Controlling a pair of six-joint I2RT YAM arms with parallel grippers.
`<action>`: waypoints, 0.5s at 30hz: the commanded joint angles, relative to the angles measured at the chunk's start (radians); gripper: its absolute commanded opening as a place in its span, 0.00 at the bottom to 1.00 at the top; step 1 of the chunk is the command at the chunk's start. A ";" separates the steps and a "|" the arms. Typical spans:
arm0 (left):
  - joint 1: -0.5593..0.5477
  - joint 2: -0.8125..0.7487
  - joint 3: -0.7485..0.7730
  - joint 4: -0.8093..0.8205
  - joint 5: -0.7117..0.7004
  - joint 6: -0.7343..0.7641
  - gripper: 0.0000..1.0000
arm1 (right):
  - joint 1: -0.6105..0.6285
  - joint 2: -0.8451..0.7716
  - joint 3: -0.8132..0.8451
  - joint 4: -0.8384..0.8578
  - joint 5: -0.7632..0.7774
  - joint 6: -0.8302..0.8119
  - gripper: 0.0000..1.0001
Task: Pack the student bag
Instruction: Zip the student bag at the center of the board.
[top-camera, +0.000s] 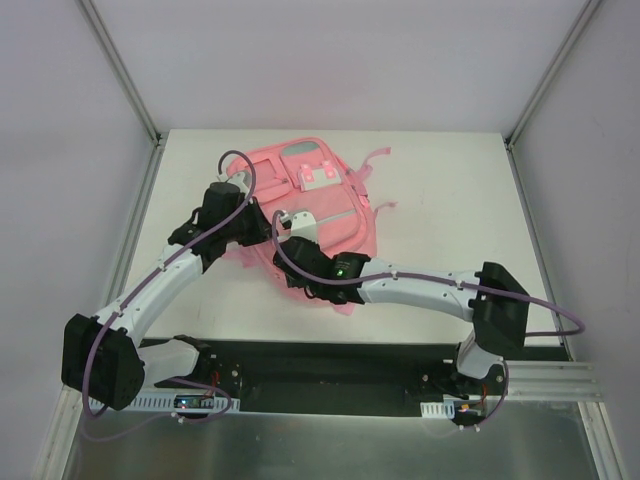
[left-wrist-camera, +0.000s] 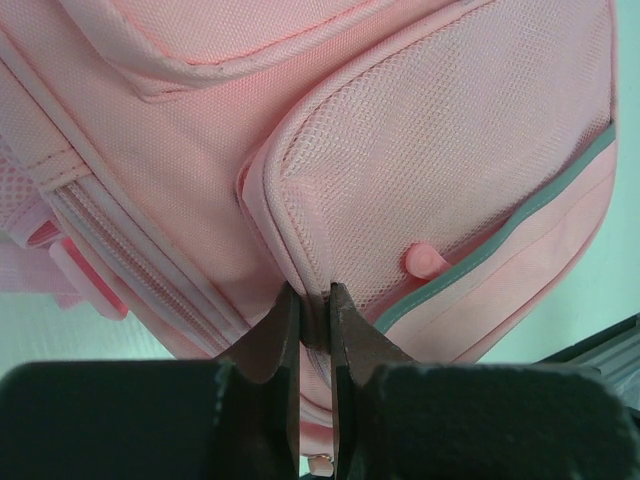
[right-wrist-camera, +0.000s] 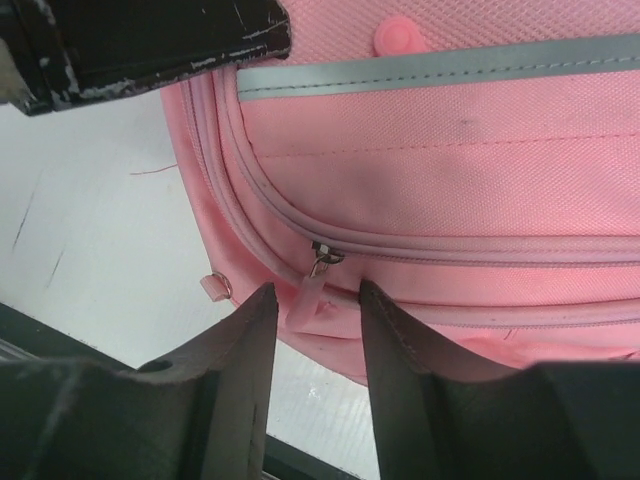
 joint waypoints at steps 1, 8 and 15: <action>0.000 0.001 0.033 0.049 0.034 0.013 0.00 | 0.018 0.017 0.052 -0.073 0.078 0.024 0.37; 0.000 -0.010 0.032 0.049 0.039 0.020 0.00 | 0.018 0.031 0.072 -0.093 0.129 -0.002 0.05; 0.004 -0.048 0.003 0.049 0.033 0.039 0.00 | -0.004 -0.074 -0.009 -0.090 0.193 -0.036 0.01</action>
